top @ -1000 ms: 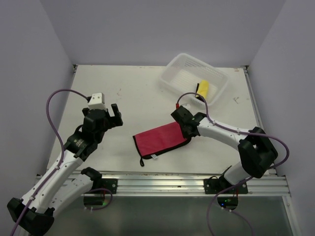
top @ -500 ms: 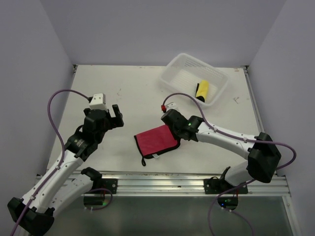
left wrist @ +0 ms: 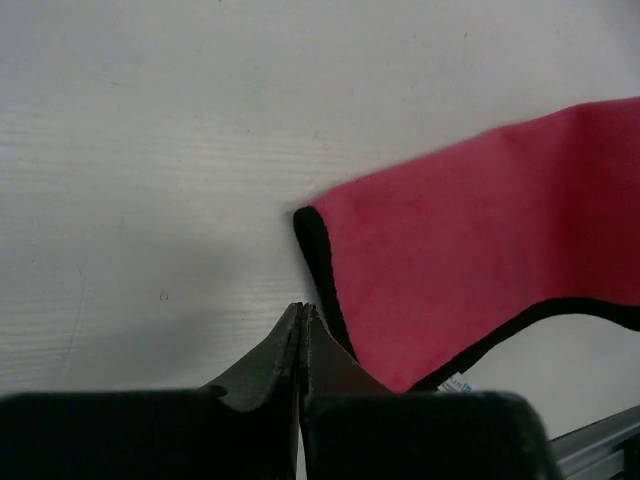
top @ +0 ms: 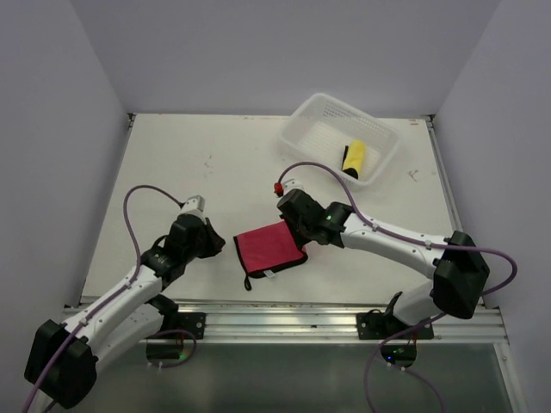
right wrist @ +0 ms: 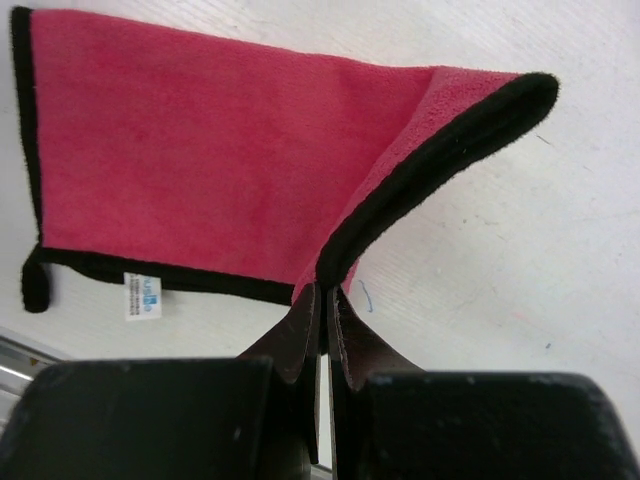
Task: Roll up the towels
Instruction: Fold the towel
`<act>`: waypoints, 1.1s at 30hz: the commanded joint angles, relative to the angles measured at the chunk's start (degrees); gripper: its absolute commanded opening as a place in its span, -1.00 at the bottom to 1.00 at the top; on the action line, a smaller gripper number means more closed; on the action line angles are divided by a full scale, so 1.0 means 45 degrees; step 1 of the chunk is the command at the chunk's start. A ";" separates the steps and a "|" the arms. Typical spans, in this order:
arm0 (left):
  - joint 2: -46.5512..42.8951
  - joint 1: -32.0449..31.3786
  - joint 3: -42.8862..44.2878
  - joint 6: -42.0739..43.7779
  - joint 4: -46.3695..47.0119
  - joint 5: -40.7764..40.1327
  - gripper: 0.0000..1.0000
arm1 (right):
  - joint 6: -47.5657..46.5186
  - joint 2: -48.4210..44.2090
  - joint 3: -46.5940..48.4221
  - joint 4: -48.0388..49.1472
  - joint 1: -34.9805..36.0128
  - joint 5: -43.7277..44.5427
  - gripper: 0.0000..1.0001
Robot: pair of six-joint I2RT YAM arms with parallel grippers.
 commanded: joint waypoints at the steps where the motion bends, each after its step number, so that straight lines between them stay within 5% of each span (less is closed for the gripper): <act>1: -0.0137 0.0077 -0.0797 -0.0943 0.1781 0.1257 -0.99 | 0.0359 0.0140 0.0628 0.0785 0.0062 -0.0873 -1.00; 19: 0.2225 -0.0001 -0.2498 -0.1061 0.4359 0.1861 -1.00 | 0.0263 0.1331 0.1330 0.1372 0.0862 -0.2105 -1.00; 33: 0.1973 -0.0196 -0.3241 -0.1490 0.5122 0.2136 -1.00 | -0.0012 0.2678 0.2366 0.1976 0.1722 -0.3061 -1.00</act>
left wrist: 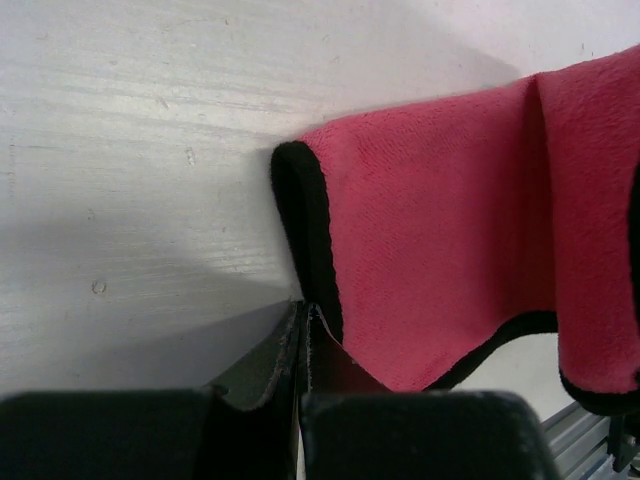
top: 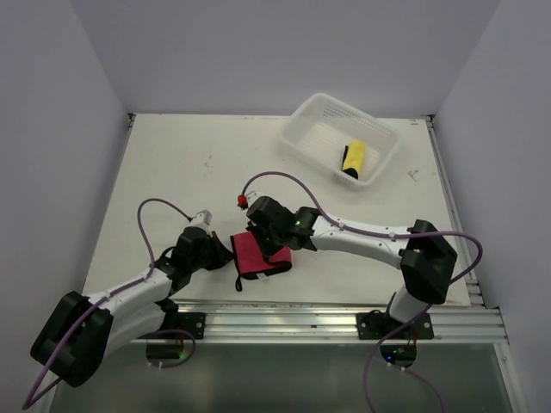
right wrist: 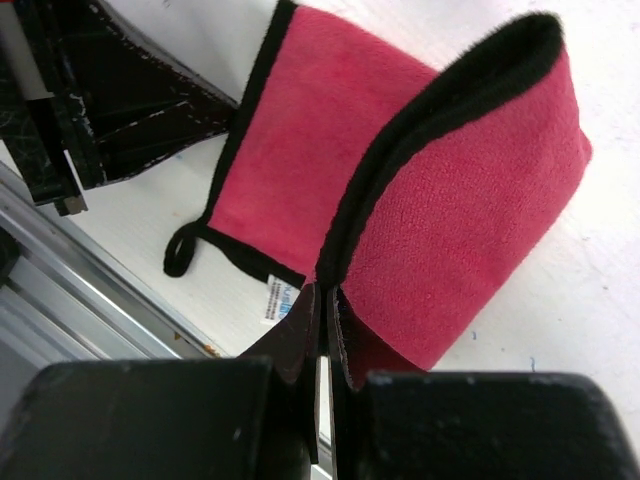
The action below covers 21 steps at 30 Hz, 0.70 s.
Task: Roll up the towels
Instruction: Fold the towel
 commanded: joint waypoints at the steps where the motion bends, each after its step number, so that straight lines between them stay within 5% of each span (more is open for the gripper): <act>1: -0.0242 -0.0085 -0.0210 -0.0194 0.0479 0.0164 -1.00 | -0.0216 0.0392 0.0662 0.0534 0.0236 -0.0643 -1.00; 21: -0.0594 -0.0085 -0.0464 -0.0174 0.0479 0.0164 -1.00 | -0.0157 0.2755 0.2322 0.0379 0.1037 -0.1249 -1.00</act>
